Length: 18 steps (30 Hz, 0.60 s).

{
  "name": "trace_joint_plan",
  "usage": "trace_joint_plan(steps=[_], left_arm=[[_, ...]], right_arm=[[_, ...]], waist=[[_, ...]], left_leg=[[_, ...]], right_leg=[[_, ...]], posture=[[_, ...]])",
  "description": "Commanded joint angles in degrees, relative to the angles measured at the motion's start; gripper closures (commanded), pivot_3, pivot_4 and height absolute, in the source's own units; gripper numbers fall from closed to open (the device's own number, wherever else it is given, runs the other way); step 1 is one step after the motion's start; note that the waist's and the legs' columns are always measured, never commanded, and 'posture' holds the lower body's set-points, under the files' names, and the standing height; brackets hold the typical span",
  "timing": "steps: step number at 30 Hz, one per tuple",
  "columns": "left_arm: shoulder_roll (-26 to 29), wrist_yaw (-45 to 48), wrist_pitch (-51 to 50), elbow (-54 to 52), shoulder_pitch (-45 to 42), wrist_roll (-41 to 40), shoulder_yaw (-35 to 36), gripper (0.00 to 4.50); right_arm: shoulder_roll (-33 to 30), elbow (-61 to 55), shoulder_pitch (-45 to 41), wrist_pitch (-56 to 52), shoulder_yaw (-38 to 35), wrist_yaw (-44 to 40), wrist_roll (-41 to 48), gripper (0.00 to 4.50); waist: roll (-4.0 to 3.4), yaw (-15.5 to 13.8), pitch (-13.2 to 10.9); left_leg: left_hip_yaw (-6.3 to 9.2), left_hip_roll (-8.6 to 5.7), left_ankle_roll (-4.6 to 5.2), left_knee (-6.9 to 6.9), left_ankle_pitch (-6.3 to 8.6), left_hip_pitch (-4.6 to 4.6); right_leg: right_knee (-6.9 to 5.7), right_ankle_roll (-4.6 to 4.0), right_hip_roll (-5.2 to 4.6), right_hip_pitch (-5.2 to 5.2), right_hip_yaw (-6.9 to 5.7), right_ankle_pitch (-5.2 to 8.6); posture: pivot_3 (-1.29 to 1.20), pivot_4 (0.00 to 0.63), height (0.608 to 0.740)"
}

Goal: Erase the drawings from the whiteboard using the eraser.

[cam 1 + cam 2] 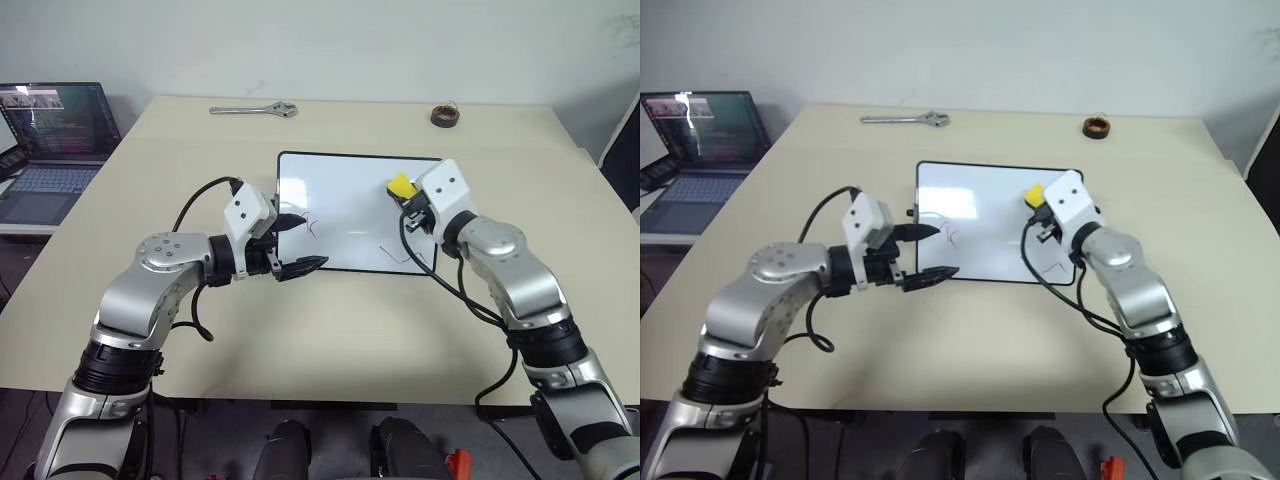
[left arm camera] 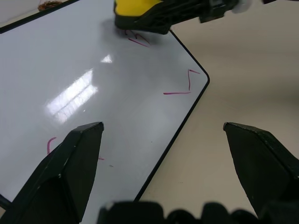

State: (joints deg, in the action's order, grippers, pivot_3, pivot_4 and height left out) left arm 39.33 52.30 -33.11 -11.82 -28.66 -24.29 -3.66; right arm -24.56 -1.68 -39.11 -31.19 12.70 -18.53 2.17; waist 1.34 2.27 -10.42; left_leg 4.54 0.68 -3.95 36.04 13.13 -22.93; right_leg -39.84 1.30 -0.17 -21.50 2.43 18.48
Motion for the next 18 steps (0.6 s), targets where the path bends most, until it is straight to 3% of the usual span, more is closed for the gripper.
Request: trace_joint_plan(steps=[1, 5, 11, 18], left_arm=[[0.6, 0.4, 1.7, -2.2, 0.4, 0.6, 0.6, 0.00], [0.5, 0.4, 2.0, -2.3, 0.9, 0.9, 0.8, 0.00], [0.2, 0.5, 2.4, -2.0, 0.9, 0.9, 0.7, 0.00], [0.0, 0.8, 2.7, -1.8, 1.0, 1.2, 0.4, 0.00]], right_arm=[[-0.9, 2.7, 0.1, 1.8, -0.6, -0.5, -2.8, 3.39], [-3.2, 0.9, 4.2, -1.2, -1.5, -3.5, -2.7, 3.39], [-9.4, -4.1, 7.4, -0.5, 4.4, -11.0, -7.0, 3.39], [-1.9, 4.3, -1.2, 2.5, -0.6, -2.5, -9.4, 3.40]], waist=[[0.00, -0.2, 0.0], [0.01, -0.5, 0.0], [0.03, -0.4, 0.0], [0.03, 1.1, 0.0]], left_leg=[[0.00, 0.00, 0.00, 0.00, 0.00, 0.01], [0.02, 0.01, 0.00, 0.01, 0.00, 0.02], [0.02, -0.01, 0.01, 0.09, 0.00, 0.18], [-0.10, 0.00, -0.02, 0.07, -0.02, 0.31]], right_leg=[[0.00, 0.00, 0.00, 0.00, 0.00, 0.00], [-0.01, 0.00, 0.00, 0.04, 0.00, 0.00], [-0.11, 0.00, 0.00, 0.16, -0.01, -0.01], [-0.19, -0.12, 0.05, 0.13, 0.00, -0.09]], posture=[[0.00, 0.150, 0.740], [0.00, 0.150, 0.740], [0.00, 0.150, 0.740], [0.00, 0.150, 0.740]])
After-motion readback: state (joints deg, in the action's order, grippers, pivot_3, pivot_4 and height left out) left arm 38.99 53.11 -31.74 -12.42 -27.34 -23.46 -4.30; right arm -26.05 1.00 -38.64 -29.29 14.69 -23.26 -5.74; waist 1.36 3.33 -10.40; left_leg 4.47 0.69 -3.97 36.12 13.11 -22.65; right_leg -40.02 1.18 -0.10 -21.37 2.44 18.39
